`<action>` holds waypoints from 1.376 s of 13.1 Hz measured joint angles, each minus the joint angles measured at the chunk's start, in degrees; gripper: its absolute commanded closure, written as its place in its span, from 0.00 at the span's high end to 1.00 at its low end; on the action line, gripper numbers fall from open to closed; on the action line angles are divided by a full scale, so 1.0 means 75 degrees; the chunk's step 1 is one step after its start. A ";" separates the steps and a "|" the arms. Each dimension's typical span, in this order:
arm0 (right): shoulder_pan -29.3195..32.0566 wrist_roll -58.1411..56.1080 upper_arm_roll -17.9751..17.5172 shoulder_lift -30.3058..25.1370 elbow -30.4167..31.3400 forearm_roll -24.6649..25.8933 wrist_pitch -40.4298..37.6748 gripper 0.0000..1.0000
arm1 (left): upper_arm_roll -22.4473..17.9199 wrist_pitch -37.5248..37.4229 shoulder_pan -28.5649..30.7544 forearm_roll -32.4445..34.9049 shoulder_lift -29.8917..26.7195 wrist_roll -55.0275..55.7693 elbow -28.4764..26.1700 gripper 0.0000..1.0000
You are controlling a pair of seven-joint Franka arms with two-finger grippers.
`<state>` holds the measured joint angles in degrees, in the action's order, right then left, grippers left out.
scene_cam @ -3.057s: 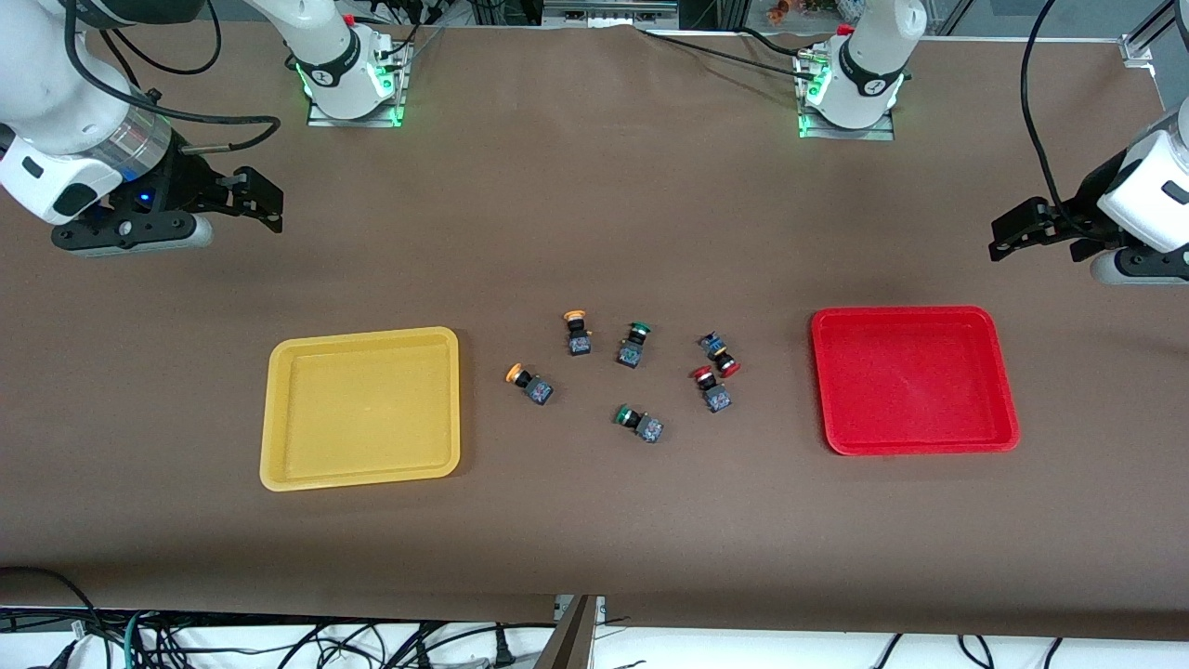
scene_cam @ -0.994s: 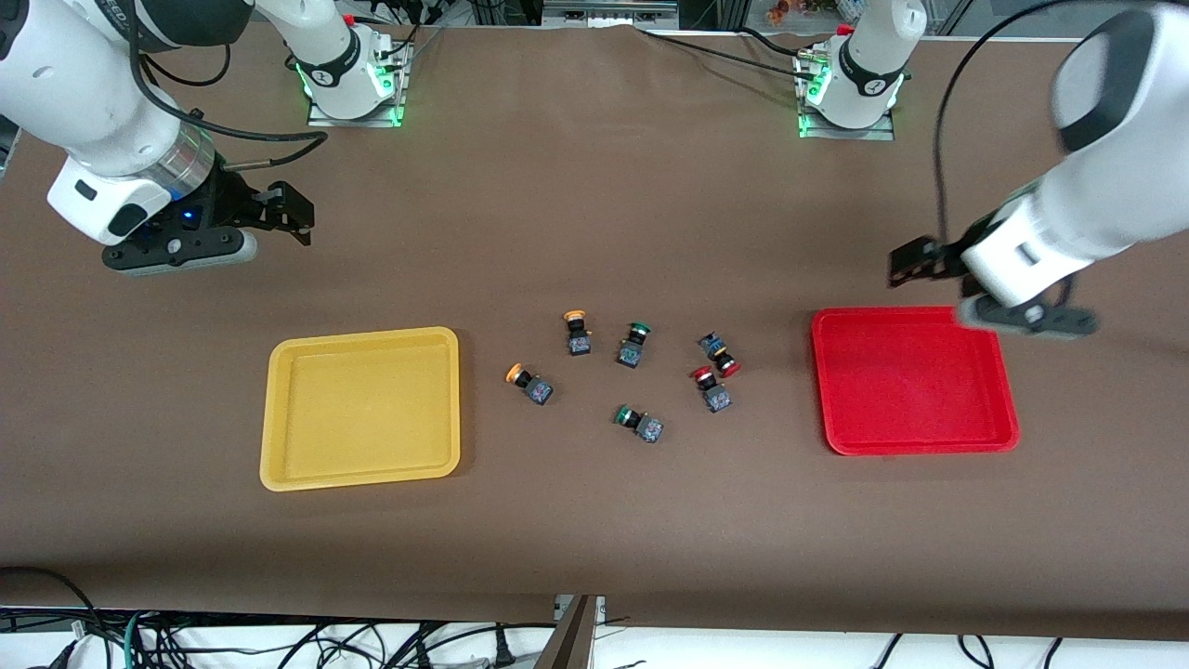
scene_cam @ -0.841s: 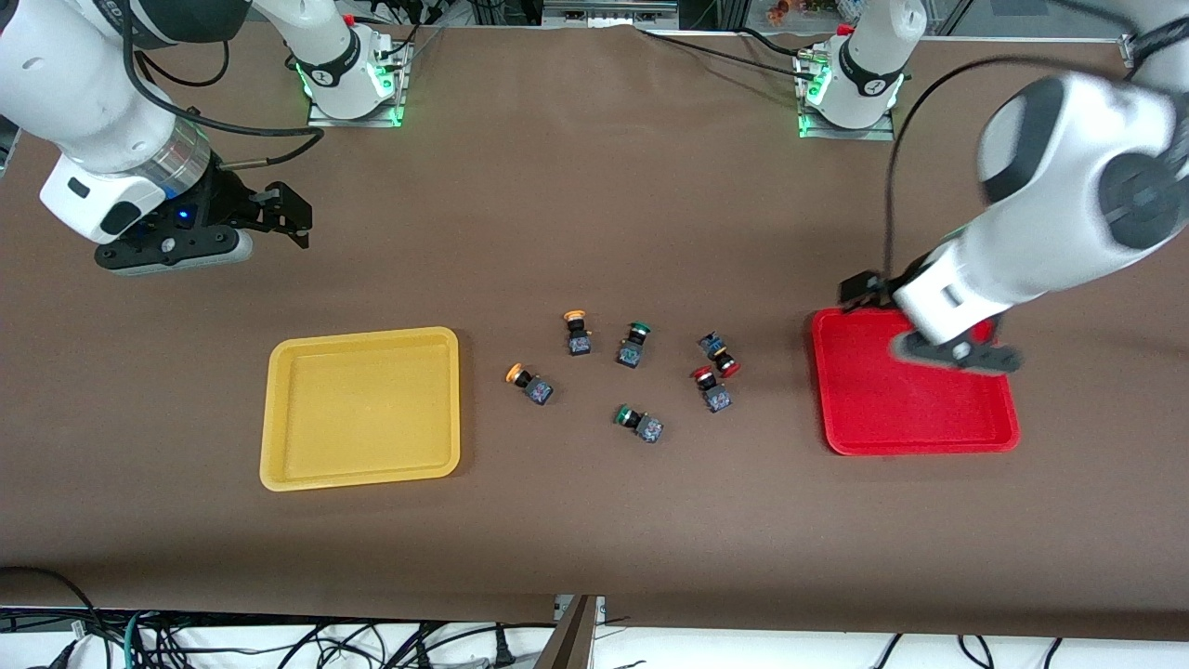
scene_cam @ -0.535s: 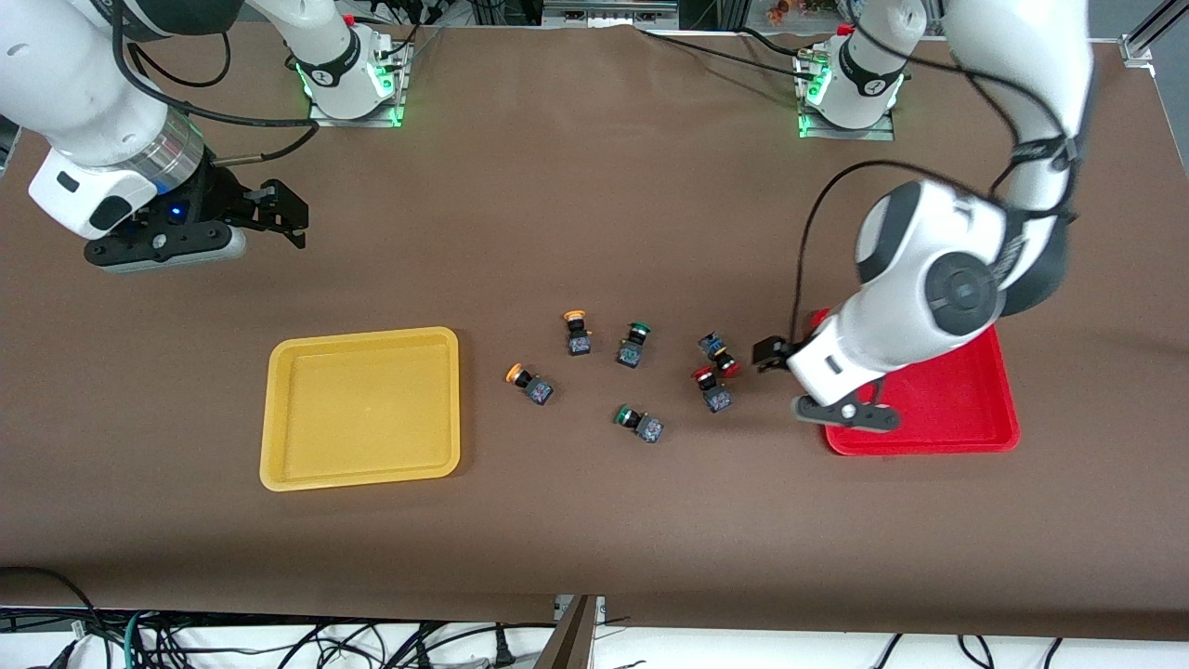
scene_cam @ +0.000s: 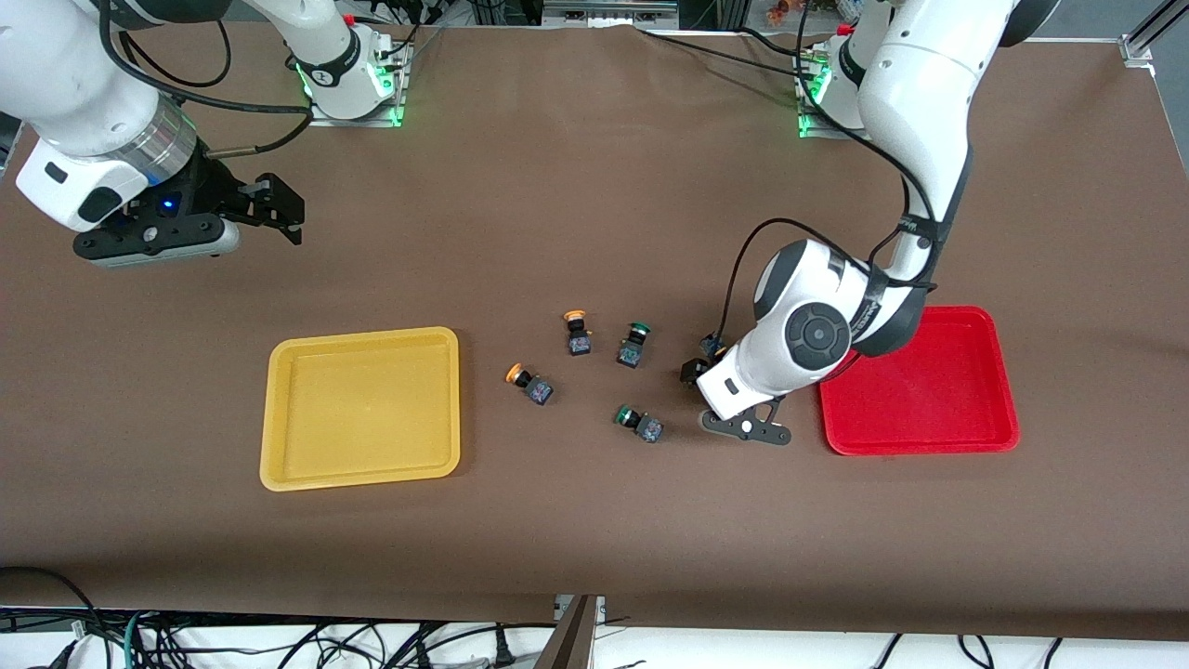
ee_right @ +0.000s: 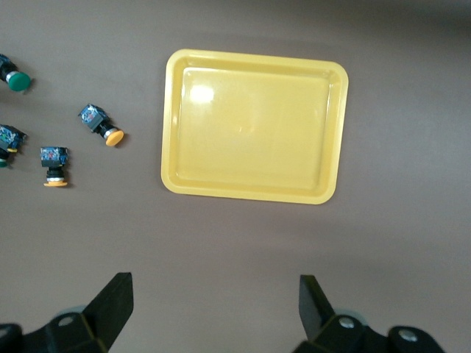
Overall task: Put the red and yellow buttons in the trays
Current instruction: 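Grasp the red button with the left gripper while the right gripper reaches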
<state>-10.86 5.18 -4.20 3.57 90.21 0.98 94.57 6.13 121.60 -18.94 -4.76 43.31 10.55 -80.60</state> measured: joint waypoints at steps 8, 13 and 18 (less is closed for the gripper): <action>-0.0195 0.0000 -0.0012 -0.0004 -0.0042 -0.0007 -0.0221 1.00 | -0.0030 0.1037 -0.0258 0.0523 0.0632 0.0277 -0.0327 0.42; -0.0194 0.0001 -0.0011 -0.0004 -0.0064 -0.0007 -0.0217 1.00 | -0.0046 0.0914 -0.0373 0.0575 0.0619 0.0310 -0.0361 0.22; -0.0181 0.0029 0.0032 -0.0005 -0.0340 -0.0007 -0.0229 1.00 | -0.0212 -0.0571 0.0041 0.0591 0.0045 0.0268 0.0193 0.25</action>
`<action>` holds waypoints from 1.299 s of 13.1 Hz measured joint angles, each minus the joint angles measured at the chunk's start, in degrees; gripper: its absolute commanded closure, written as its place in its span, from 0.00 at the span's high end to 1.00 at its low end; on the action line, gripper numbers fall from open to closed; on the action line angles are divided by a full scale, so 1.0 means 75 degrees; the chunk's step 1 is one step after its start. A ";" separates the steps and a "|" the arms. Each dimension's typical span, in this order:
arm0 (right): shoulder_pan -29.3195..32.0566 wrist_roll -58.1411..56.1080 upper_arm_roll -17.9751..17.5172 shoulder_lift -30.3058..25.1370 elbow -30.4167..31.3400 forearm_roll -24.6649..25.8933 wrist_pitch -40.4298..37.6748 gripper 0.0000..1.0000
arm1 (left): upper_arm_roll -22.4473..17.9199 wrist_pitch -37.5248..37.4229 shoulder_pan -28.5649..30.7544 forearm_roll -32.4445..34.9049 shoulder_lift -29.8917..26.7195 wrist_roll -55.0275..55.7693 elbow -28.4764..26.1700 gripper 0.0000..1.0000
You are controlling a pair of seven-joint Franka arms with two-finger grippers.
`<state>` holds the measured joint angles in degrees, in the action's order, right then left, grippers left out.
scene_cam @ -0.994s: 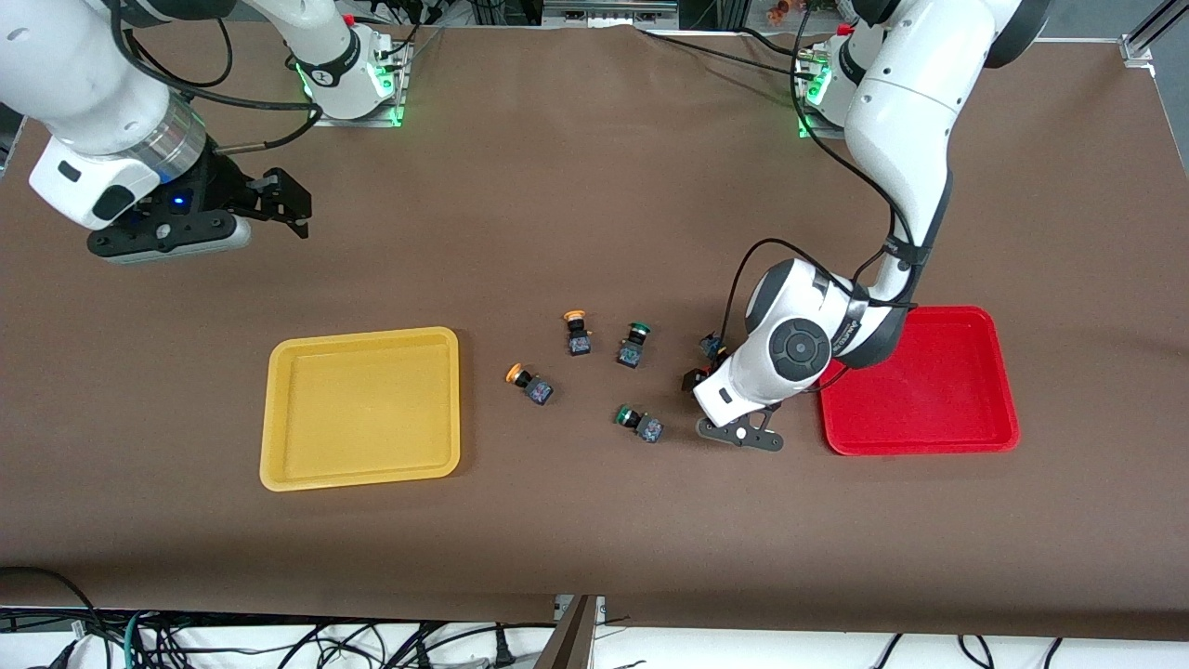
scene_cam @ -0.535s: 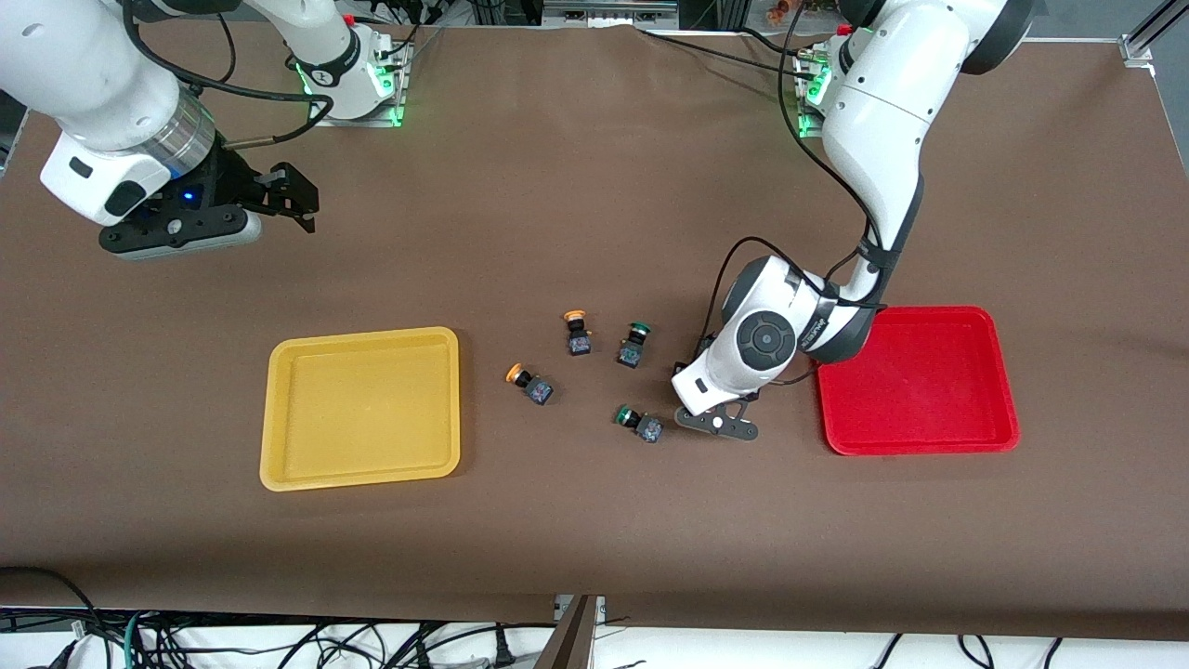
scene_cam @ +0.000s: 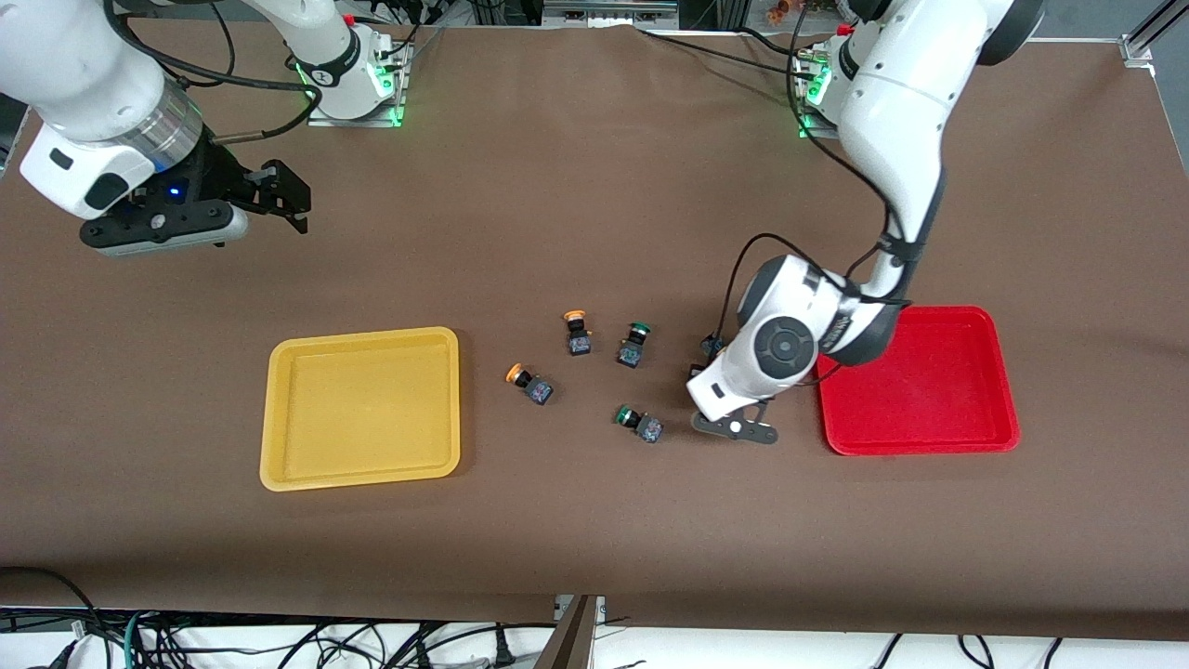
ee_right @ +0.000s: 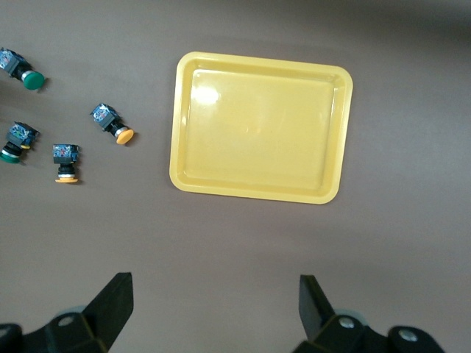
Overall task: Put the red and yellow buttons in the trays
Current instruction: 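Grasp the red button with the left gripper while the right gripper reaches, then release the red button in the red tray while the right gripper grasps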
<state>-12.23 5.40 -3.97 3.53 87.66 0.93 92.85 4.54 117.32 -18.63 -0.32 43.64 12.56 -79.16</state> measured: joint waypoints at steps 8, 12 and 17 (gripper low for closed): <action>-0.0463 -0.0225 -0.0106 0.1574 0.0085 -0.0275 0.0165 1.00 | -0.0044 -0.1682 0.2261 0.0645 -0.0682 -0.3160 -0.0458 0.28; -0.1382 -0.0356 -0.0181 0.2743 0.0055 -0.0417 0.2023 1.00 | 0.0024 -0.0758 0.2281 0.0923 -0.0510 -0.3219 -0.1301 0.31; -0.2032 -0.1147 -0.0179 0.4552 -0.0010 -0.0417 0.4399 1.00 | 0.0026 -0.0583 0.2279 0.0925 -0.0513 -0.3216 -0.1471 1.00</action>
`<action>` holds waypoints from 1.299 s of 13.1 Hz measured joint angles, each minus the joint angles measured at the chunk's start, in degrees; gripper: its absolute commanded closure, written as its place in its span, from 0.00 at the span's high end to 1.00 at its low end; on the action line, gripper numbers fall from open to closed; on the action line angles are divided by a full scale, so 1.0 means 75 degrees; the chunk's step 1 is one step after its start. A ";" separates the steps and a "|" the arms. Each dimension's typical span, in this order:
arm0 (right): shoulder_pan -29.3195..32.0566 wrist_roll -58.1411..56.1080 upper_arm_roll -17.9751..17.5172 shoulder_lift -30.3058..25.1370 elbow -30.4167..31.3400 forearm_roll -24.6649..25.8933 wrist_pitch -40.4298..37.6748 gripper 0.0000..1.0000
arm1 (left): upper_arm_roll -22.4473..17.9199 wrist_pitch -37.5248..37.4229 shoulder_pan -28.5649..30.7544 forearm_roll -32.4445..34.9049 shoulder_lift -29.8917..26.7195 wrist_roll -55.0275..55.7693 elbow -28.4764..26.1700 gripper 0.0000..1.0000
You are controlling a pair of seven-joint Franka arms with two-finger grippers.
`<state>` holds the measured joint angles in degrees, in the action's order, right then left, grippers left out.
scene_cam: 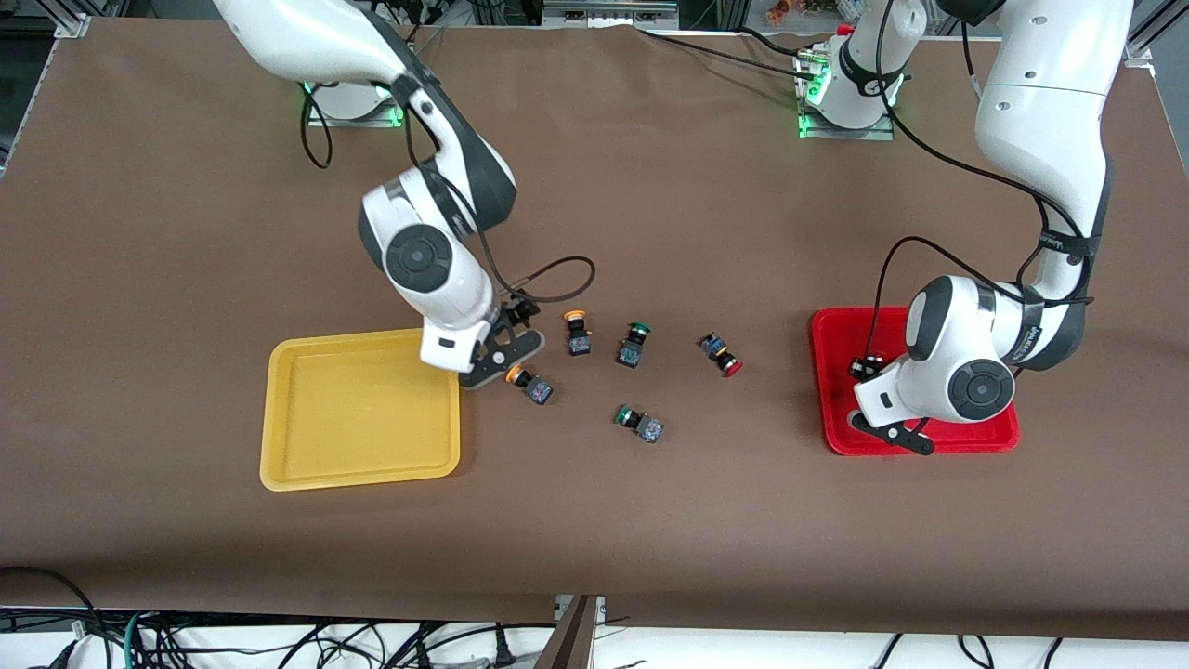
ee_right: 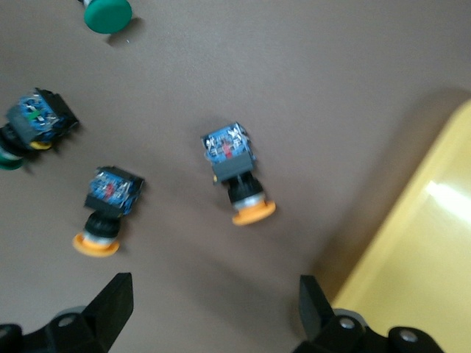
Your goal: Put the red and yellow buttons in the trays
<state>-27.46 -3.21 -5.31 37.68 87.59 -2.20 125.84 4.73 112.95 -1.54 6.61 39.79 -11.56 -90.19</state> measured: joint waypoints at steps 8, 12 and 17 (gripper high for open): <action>-0.0352 -0.0303 0.0022 0.1316 -0.0247 0.0516 0.2135 0.99 | 0.0980 -0.0402 -0.0182 -0.1180 -0.0484 0.2914 0.0069 1.00; -0.0353 -0.0318 0.0052 0.1665 -0.0629 0.0644 0.2204 0.37 | 0.1205 -0.0003 -0.0953 -0.1202 -0.0439 0.6024 -0.0050 1.00; -0.0222 -0.0322 0.0138 0.1625 -0.0838 0.0643 0.1721 0.00 | 0.1194 0.2404 -0.1719 -0.1201 -0.0317 0.8058 -0.1245 1.00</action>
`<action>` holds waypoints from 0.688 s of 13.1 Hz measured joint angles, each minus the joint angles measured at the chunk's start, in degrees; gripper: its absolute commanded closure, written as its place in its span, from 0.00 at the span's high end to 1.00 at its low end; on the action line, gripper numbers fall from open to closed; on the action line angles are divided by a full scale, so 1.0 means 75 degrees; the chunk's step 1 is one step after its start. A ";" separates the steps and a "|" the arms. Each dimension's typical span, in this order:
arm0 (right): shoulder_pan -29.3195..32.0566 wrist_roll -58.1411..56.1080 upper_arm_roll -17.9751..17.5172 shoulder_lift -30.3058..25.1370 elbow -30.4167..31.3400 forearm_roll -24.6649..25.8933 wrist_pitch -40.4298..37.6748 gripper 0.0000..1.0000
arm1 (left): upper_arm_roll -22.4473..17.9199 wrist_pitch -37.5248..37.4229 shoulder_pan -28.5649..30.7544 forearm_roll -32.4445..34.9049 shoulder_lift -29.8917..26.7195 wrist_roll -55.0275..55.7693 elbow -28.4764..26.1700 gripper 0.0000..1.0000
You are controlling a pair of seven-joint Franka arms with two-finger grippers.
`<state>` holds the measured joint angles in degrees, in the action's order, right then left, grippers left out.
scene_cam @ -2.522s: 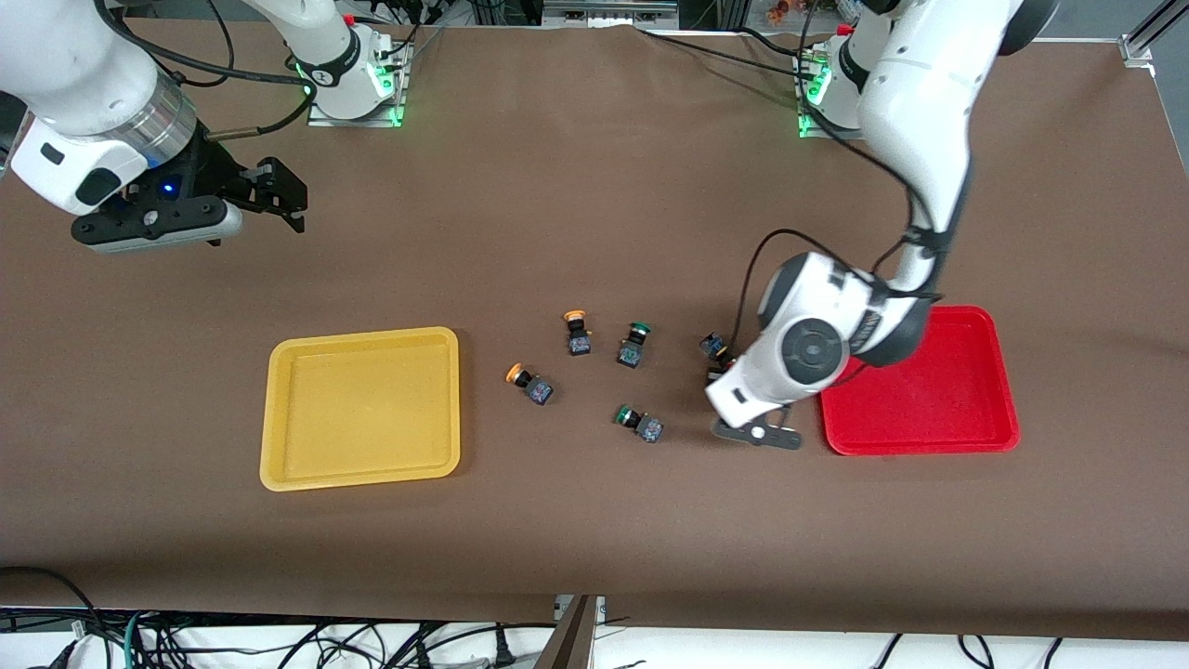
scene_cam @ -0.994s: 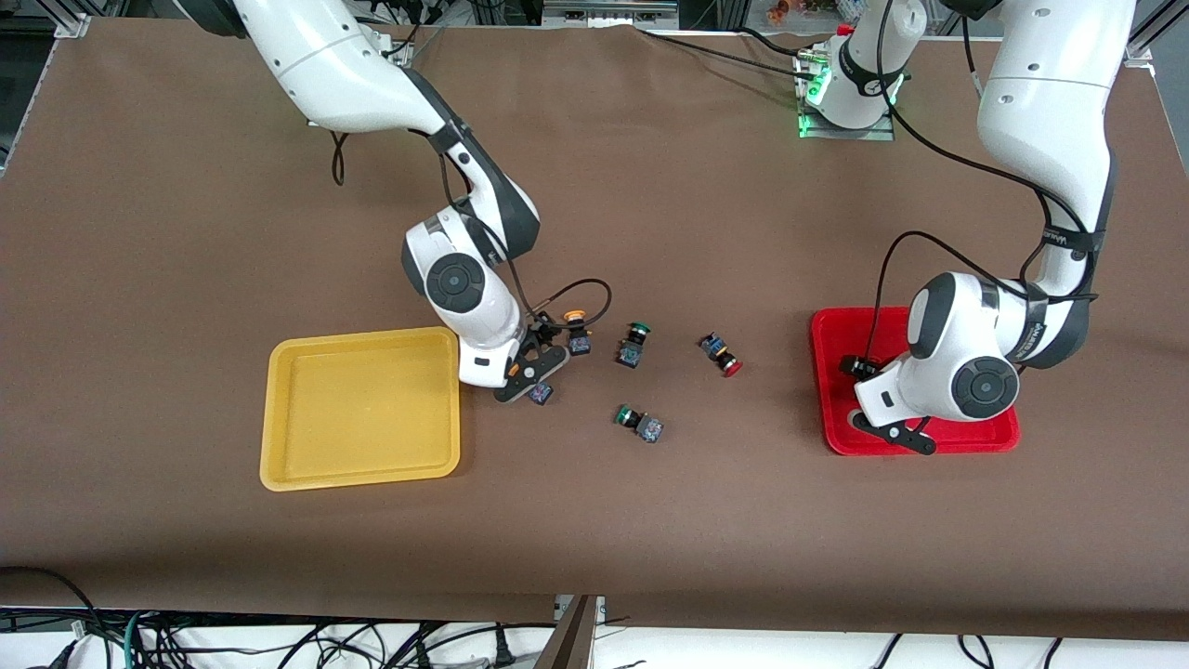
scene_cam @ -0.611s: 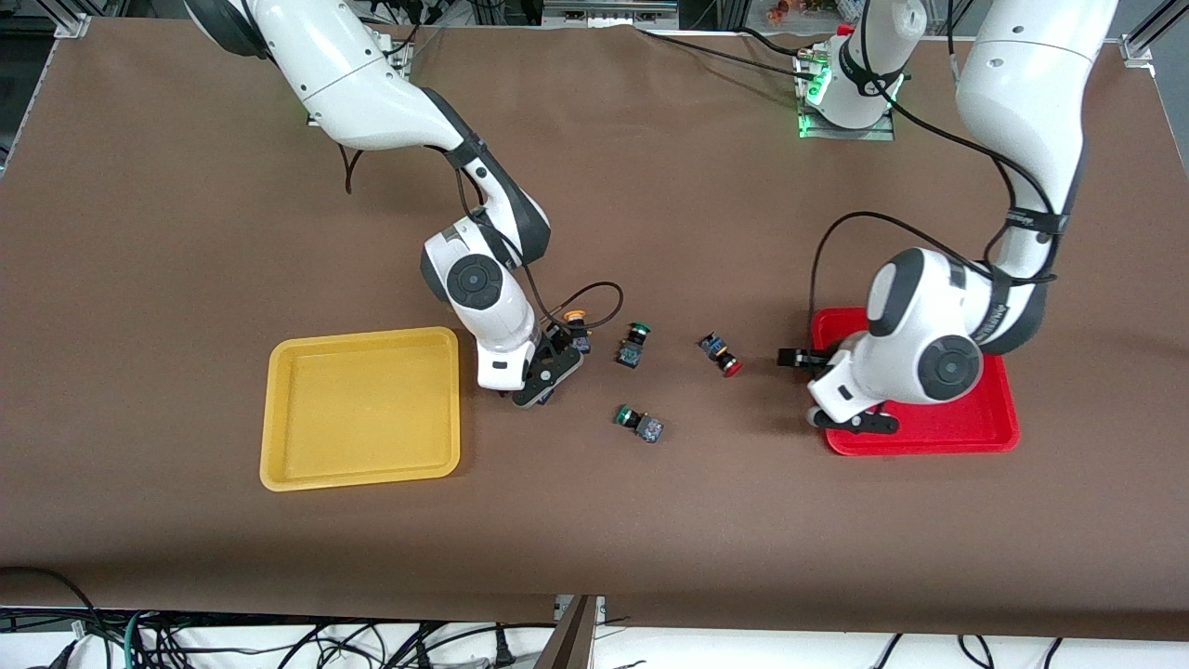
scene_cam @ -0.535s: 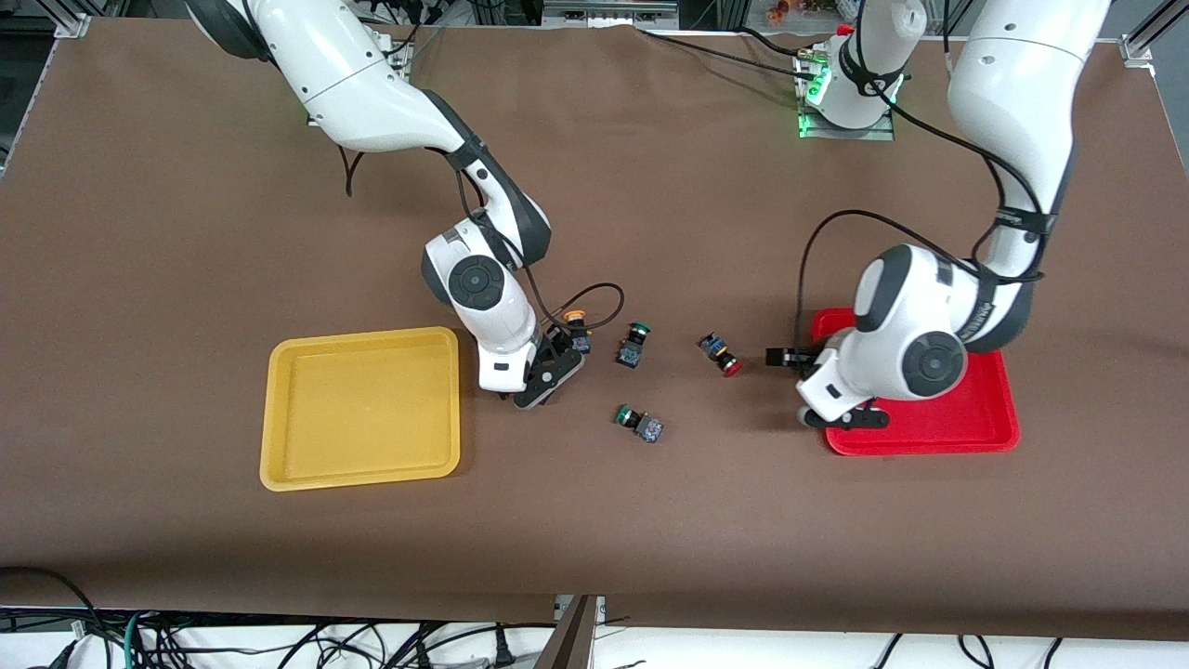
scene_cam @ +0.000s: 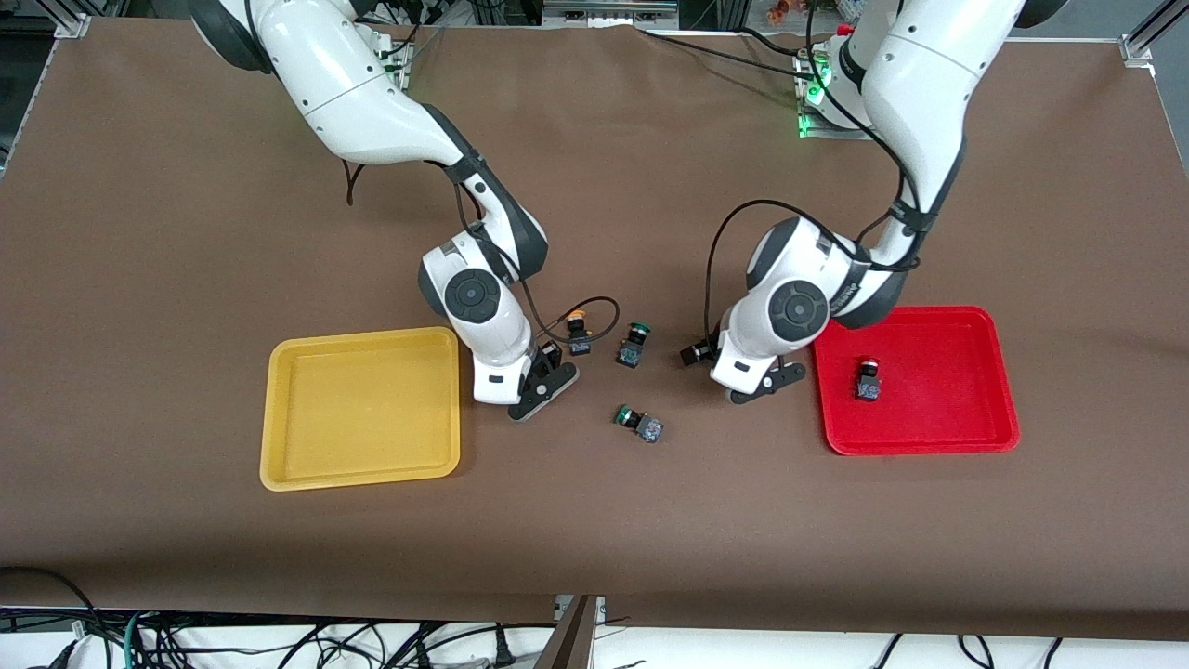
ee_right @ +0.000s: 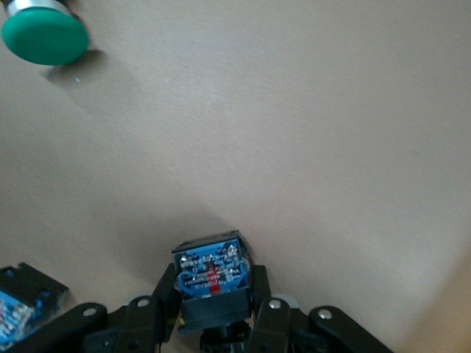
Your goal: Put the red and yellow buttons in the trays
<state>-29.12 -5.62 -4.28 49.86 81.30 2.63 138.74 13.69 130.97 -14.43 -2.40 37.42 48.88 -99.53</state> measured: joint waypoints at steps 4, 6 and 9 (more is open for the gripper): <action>0.0714 -0.0521 0.0062 -0.1042 -0.0262 -0.0001 -0.2231 0.00 | -0.0010 0.0883 -0.0026 0.0084 0.0001 0.0041 -0.0652 0.15; 0.1282 -0.1432 0.0110 -0.1474 -0.0228 -0.0002 -0.2664 0.11 | -0.0021 0.0884 -0.0025 0.0137 -0.0017 0.0041 -0.0649 0.10; 0.2211 -0.2271 0.0182 -0.1358 -0.0016 -0.0005 -0.2566 0.56 | -0.0162 0.0359 0.0135 0.0264 -0.0165 -0.0471 -0.0453 0.10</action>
<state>-12.54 -22.65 -2.91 39.68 81.18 2.59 119.50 12.48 133.67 -13.42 -0.42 36.18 45.34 -102.92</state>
